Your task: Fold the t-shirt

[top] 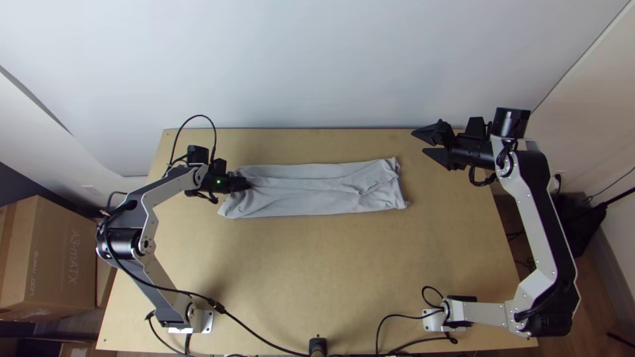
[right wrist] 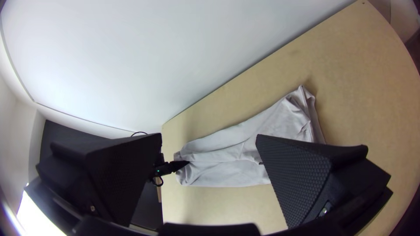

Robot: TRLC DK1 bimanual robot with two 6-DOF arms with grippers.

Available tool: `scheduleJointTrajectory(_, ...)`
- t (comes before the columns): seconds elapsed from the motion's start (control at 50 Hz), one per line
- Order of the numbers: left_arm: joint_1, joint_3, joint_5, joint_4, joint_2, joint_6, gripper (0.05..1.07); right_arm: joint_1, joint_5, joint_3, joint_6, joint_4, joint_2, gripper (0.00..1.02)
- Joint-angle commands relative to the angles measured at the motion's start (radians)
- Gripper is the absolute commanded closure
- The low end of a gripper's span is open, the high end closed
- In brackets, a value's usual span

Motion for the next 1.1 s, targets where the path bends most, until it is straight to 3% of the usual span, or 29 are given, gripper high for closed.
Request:
scheduleJointTrajectory(0.0, 0.064, -0.072, -0.041, -0.063, -0.034, 0.045, 1.05, 0.000, -0.008, -0.028, 0.017, -0.001, -0.029, 0.03)
scheduleJointTrajectory(0.28, 0.377, 0.005, -0.129, -0.273, -0.086, 0.331, 1.05, -0.020, -0.006, -0.058, -0.003, 0.011, -0.034, 0.03)
scheduleJointTrajectory(0.44, 0.516, 0.092, -0.278, -0.364, -0.093, 0.474, 1.05, -0.026, 0.006, -0.083, -0.029, 0.013, -0.038, 0.04)
scheduleJointTrajectory(0.58, 0.558, 0.143, -0.391, -0.401, -0.136, 0.555, 1.05, -0.028, 0.026, -0.103, -0.045, 0.013, -0.049, 0.04)
scheduleJointTrajectory(0.78, 0.470, 0.155, -0.584, -0.398, -0.249, 0.598, 1.05, -0.029, 0.035, -0.140, -0.052, 0.013, -0.080, 0.04)
scheduleJointTrajectory(1.08, 0.130, 0.201, -0.928, -0.395, -0.327, 0.592, 1.05, -0.074, 0.035, -0.201, -0.069, 0.013, -0.146, 0.04)
